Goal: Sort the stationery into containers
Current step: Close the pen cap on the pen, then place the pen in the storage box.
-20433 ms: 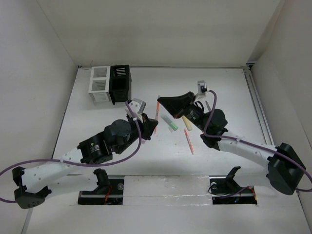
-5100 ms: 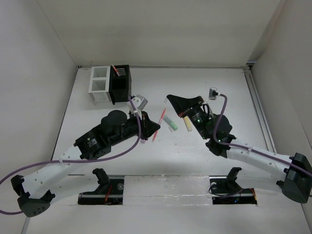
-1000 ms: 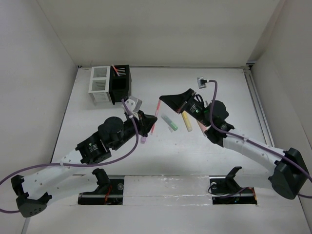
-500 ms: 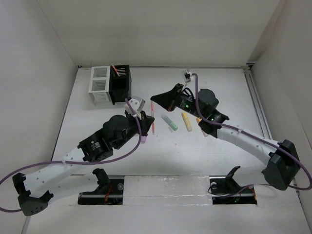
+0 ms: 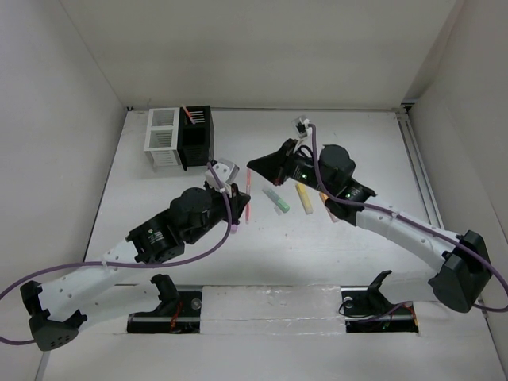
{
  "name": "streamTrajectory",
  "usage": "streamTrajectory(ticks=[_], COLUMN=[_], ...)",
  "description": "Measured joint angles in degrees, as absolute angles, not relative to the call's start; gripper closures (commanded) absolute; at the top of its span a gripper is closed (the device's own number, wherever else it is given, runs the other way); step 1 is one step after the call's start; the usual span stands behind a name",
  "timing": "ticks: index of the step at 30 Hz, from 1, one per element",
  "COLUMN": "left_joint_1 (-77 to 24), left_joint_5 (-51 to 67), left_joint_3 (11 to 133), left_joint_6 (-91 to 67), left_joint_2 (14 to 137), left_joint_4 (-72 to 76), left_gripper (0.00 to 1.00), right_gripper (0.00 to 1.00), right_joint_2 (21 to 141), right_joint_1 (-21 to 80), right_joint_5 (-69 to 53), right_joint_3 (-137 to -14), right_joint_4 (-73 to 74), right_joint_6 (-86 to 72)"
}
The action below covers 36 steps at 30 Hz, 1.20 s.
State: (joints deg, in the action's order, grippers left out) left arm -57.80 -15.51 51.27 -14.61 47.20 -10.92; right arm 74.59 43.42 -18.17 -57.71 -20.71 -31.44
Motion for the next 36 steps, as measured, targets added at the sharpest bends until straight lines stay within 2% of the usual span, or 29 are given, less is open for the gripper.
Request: streamTrajectory(ticks=[7, 16, 32, 34, 36], left_joint_1=[-57.93, -57.87, -57.87, -57.87, -57.87], left_joint_5=[-15.79, -16.53, -20.40, -20.88, -20.93], left_joint_3=[51.27, 57.14, 56.82, 56.34, 55.44], left_joint_6=[-13.98, -12.49, -13.76, -14.39, -15.03], left_joint_2=[47.20, 47.22, 47.05, 46.68, 46.00], left_joint_4=[-11.70, -2.11, -1.87, -1.78, -1.34], left_gripper=[1.00, 1.00, 1.00, 0.86, 0.65], right_gripper=[1.00, 1.00, 1.00, 1.00, 1.00], right_joint_2=[74.67, 77.80, 77.23, 76.34, 74.65], right_joint_1=[43.59, 44.01, 40.29, 39.62, 39.03], right_joint_5=[-18.63, -21.71, -22.44, -22.81, -23.03], right_joint_3=[-59.13, -58.22, -58.22, -58.11, -57.95], right_joint_4=[-16.64, -1.72, -0.12, -0.38, -0.45], right_joint_6=[-27.29, -21.54, -20.75, -21.06, -21.39])
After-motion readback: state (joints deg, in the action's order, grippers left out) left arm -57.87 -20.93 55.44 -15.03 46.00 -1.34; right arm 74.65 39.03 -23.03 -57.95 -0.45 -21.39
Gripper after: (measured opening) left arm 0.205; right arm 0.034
